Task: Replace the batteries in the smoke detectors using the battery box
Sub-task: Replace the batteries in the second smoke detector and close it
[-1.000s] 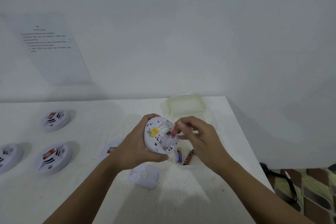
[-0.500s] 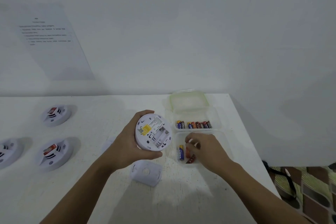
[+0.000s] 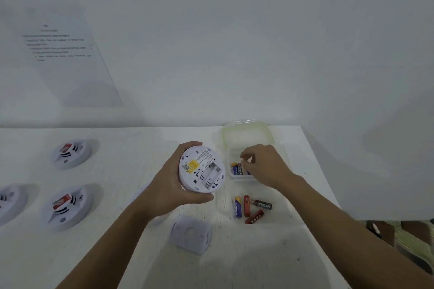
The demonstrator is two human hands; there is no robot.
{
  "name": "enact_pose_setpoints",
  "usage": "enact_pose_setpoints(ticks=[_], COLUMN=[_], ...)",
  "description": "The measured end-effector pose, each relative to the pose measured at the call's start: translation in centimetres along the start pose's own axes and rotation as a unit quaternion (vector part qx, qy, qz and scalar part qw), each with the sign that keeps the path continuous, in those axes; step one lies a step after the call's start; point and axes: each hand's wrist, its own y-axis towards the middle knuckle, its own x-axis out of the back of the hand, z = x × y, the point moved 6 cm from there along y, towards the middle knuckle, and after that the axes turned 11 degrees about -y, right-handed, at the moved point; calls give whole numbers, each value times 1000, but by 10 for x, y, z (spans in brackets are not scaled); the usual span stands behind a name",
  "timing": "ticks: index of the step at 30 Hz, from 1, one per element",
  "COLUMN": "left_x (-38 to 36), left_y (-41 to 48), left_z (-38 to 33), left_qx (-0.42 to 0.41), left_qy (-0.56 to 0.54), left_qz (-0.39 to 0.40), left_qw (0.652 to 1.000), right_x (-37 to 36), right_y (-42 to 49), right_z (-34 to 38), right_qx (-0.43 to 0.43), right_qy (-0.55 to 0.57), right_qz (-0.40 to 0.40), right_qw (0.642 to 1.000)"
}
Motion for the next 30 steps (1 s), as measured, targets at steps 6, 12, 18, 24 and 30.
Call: enact_pose_setpoints(ticks=[6, 12, 18, 24, 30], left_x=[4, 8, 7, 8, 7], left_y=[15, 22, 24, 22, 14], left_z=[7, 16, 20, 18, 4], left_qx=[5, 11, 17, 12, -17], left_qy=[10, 12, 17, 13, 14], left_qz=[-1, 4, 0, -3, -17], left_qw=[1000, 1000, 1000, 1000, 1000], right_x=[-27, -39, -42, -25, 19], right_y=[20, 35, 38, 21, -12], right_z=[-5, -11, -12, -12, 7], right_qx=[-20, -18, -24, -37, -35], right_qy=[-68, -79, -56, 96, 303], right_qz=[120, 161, 119, 2, -127], right_qw=[990, 984, 991, 995, 944])
